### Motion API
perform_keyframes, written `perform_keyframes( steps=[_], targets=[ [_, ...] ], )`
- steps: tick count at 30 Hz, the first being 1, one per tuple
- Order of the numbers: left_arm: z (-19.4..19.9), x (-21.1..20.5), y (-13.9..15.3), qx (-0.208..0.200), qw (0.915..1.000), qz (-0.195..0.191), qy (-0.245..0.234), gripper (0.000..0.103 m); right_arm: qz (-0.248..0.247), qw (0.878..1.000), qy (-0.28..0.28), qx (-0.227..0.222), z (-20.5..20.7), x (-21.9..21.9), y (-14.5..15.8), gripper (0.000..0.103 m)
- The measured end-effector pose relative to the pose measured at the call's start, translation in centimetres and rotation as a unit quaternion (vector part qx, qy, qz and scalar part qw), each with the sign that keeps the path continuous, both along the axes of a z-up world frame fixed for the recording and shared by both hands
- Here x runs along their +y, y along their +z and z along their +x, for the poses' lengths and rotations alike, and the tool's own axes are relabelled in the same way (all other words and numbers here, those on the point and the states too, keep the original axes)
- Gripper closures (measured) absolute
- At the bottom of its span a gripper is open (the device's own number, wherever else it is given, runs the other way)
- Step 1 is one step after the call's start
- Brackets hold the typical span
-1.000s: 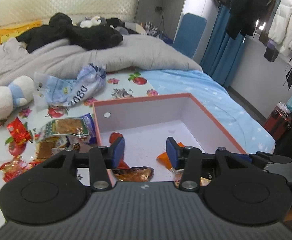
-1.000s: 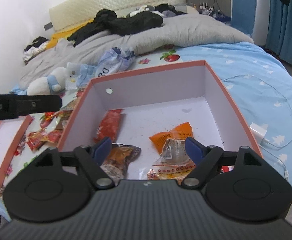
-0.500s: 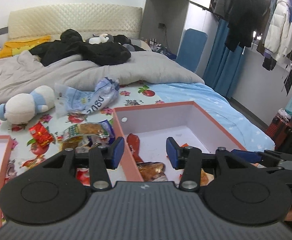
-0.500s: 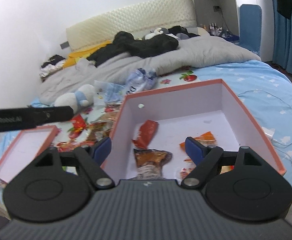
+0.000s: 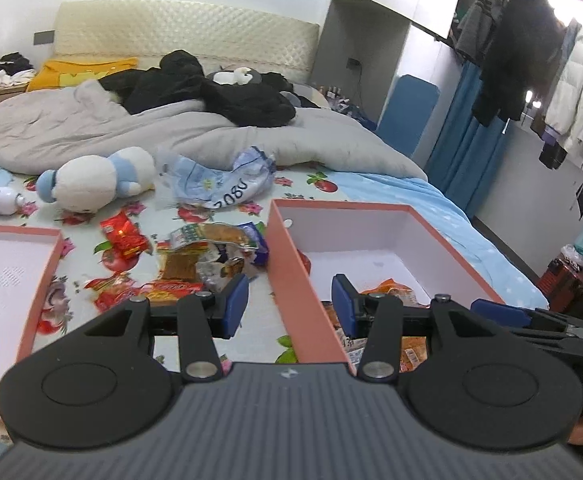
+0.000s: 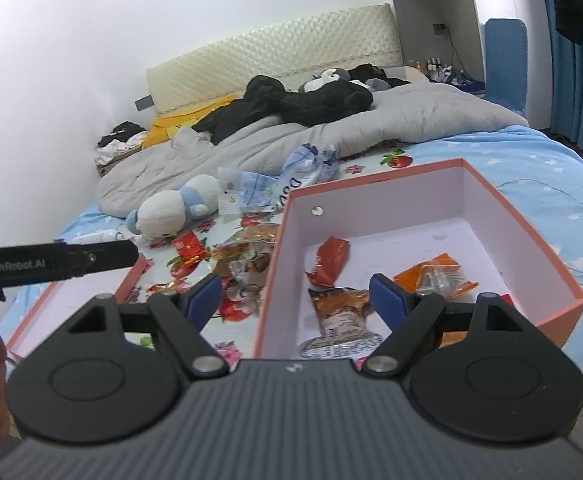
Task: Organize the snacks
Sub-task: 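Withdraw both tools from the box back toward the pile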
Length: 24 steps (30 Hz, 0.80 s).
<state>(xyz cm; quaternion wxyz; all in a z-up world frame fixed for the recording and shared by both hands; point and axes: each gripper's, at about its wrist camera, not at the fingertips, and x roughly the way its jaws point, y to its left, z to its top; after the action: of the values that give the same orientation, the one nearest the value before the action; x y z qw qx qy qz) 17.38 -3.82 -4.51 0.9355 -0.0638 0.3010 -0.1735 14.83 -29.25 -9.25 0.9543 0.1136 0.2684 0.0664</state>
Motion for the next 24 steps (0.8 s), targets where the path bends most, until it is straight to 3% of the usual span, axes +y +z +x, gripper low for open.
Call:
perform_keyframes(
  steps=[14, 24],
  targets=[
    [-3.7, 4.9, -1.9, 0.027, 0.9992, -0.002, 0.030, 0.049, -0.010, 0.999, 0.038, -0.009, -2.5, 4.7, -0.5, 0.021],
    [-4.9, 8.5, -3.7, 0.055, 0.9972, -0.007, 0.050, 0.049, -0.007, 0.999, 0.049, 0.014, -4.3, 8.2, -2.4, 0.021]
  ],
)
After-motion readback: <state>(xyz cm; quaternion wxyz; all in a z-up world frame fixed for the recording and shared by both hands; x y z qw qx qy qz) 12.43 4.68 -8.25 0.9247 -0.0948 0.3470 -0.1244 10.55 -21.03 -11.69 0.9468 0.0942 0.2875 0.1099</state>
